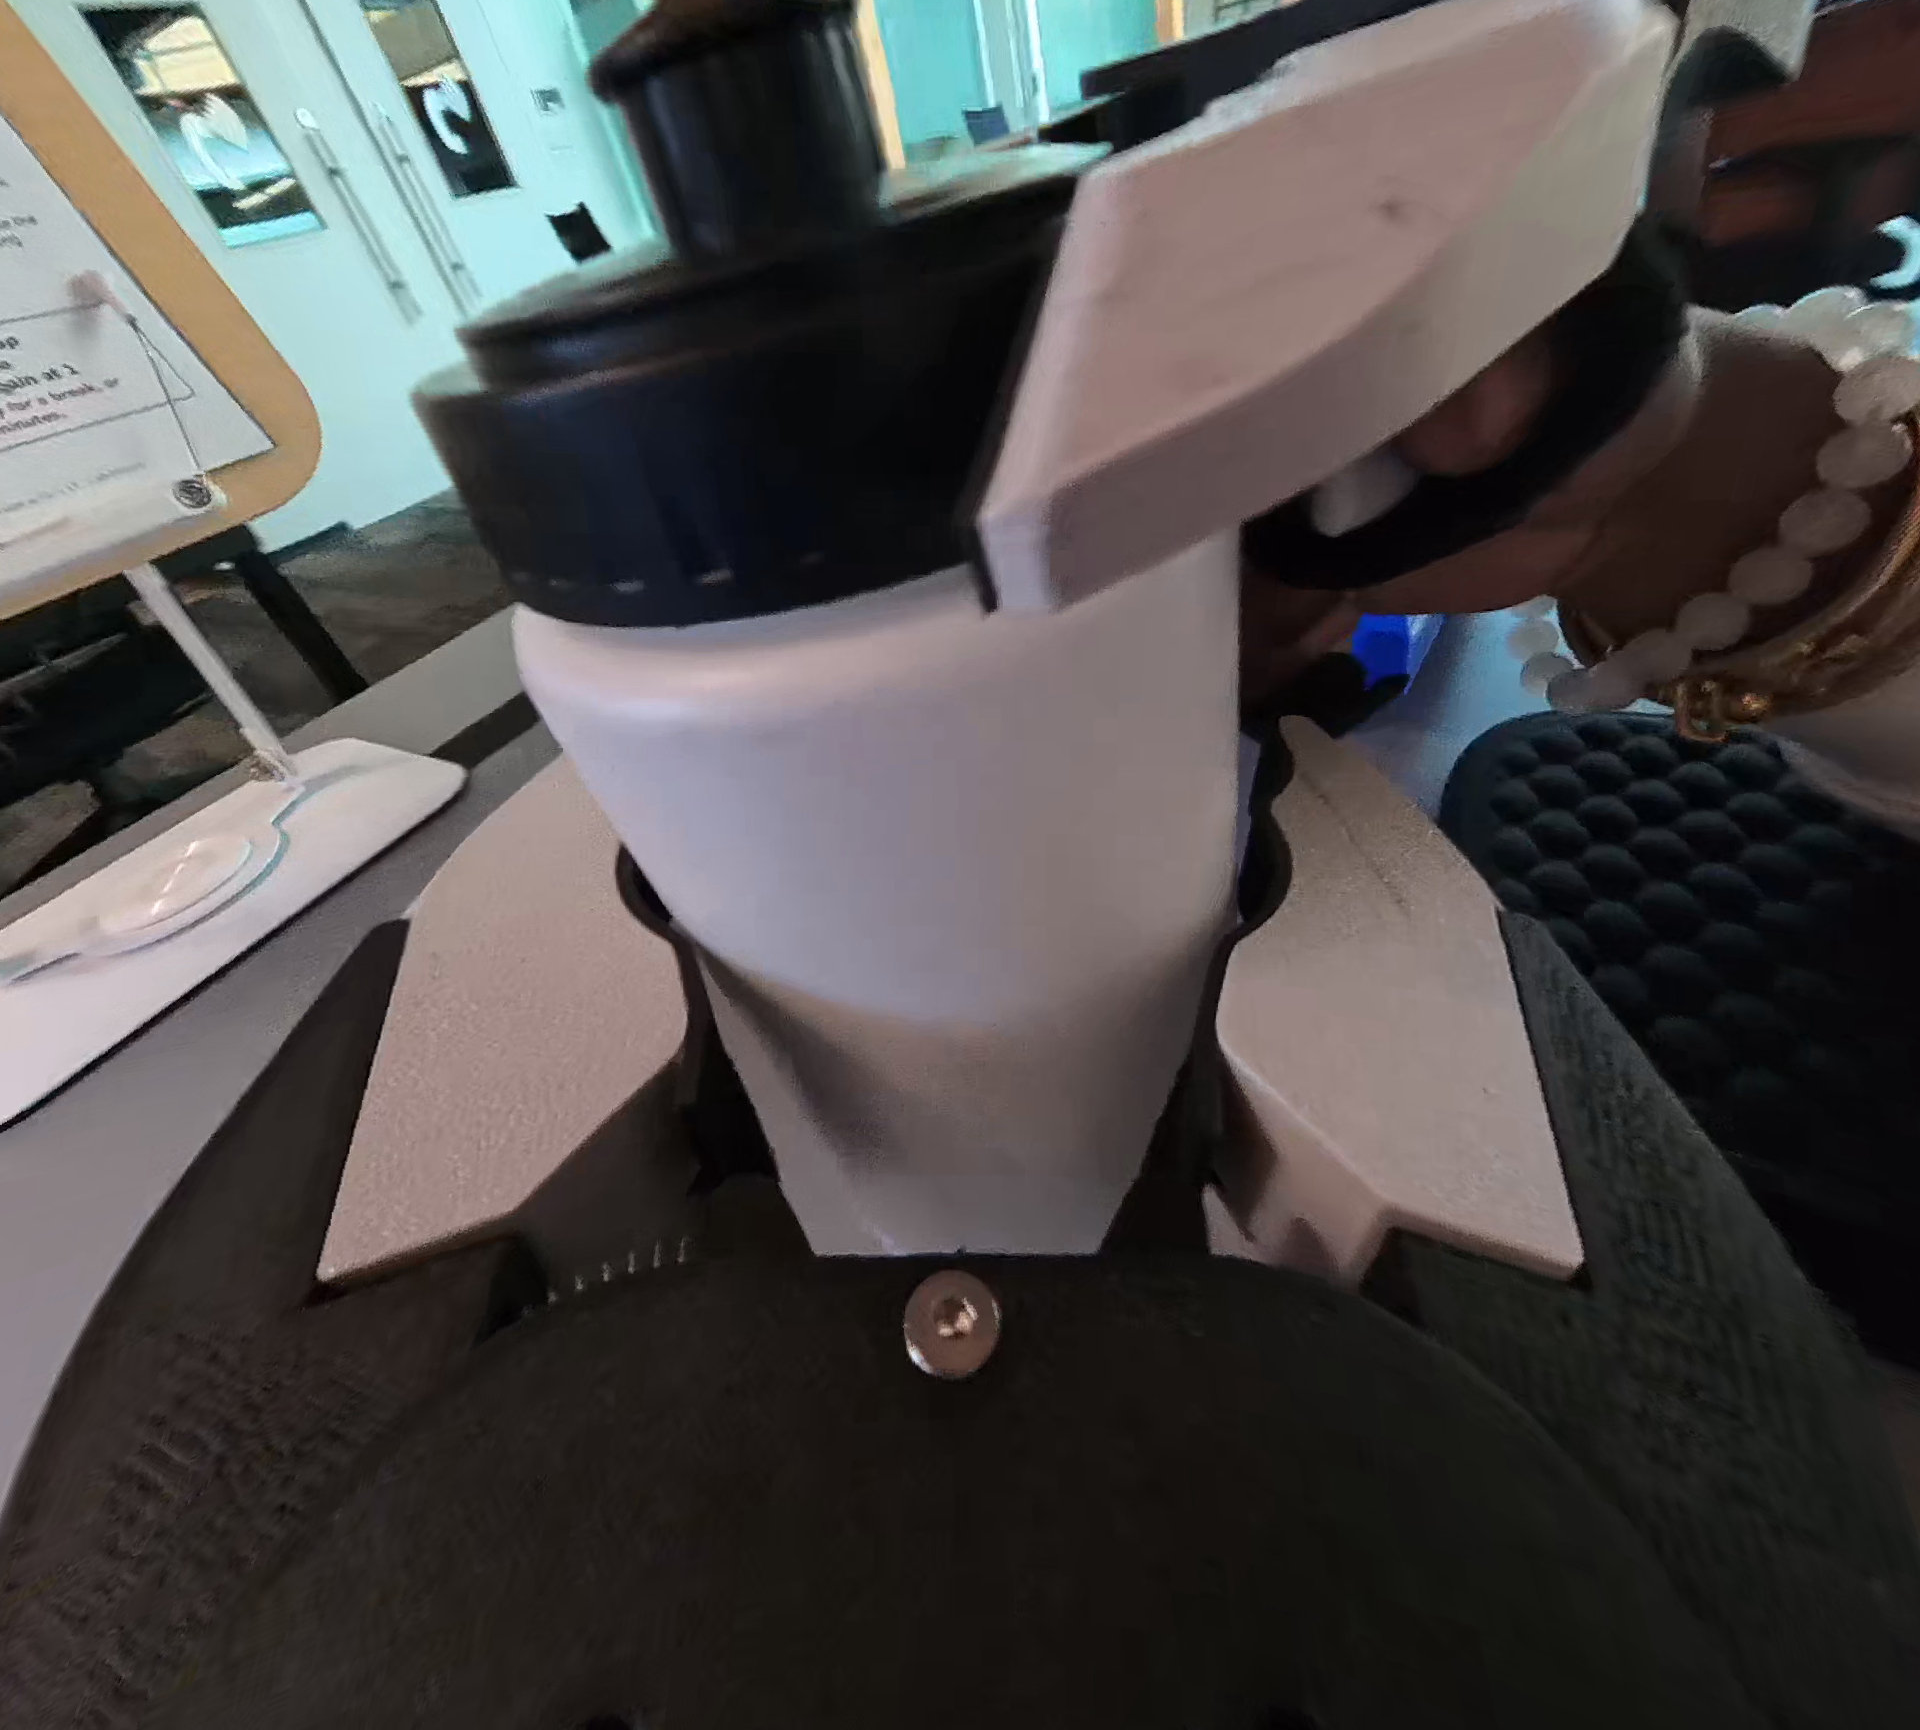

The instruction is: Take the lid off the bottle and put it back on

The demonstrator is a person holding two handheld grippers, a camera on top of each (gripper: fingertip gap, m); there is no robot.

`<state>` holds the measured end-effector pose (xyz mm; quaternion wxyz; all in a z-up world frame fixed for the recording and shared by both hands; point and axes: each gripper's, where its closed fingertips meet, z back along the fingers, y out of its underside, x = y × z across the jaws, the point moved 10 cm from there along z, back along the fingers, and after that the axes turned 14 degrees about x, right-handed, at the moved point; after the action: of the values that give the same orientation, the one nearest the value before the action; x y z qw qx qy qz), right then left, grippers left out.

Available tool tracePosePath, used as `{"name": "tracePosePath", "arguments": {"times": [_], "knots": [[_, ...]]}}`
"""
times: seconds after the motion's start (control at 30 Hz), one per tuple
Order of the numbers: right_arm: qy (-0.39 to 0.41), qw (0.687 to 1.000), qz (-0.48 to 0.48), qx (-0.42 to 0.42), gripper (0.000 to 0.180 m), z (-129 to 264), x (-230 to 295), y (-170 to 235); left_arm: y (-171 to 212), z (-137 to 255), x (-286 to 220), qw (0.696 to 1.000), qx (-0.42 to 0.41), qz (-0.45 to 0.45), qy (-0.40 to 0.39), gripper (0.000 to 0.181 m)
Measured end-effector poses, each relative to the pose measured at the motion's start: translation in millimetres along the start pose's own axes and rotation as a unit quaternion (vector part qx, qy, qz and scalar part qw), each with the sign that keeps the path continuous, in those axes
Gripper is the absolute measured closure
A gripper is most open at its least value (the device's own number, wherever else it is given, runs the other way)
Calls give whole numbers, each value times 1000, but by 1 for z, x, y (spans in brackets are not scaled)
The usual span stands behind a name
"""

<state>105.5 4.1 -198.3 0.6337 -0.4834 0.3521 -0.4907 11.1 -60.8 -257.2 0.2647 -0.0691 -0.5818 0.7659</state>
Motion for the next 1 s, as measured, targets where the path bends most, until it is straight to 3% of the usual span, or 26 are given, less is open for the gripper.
{"name": "tracePosePath", "arguments": {"times": [0.63, 0.73, 0.87, 1.0], "knots": [[58, 998, -6, -17, 102, 1, 7, 3, -1, 1, -2, 999, 28, 40, 23, 80], [30, 999, 28, 7, 88, 7, 0, -1, -1, 1, -1, 999, 24, 37, 31, 80], [-32, 999, 23, 15, 104, 12, -6, -7, -1, 1, -1, 999, 23, 39, 28, 80], [3, 1000, 12, 7, 105, 11, 0, -5, 0, 2, -2, 999, 21, 49, 10, 81]]}}
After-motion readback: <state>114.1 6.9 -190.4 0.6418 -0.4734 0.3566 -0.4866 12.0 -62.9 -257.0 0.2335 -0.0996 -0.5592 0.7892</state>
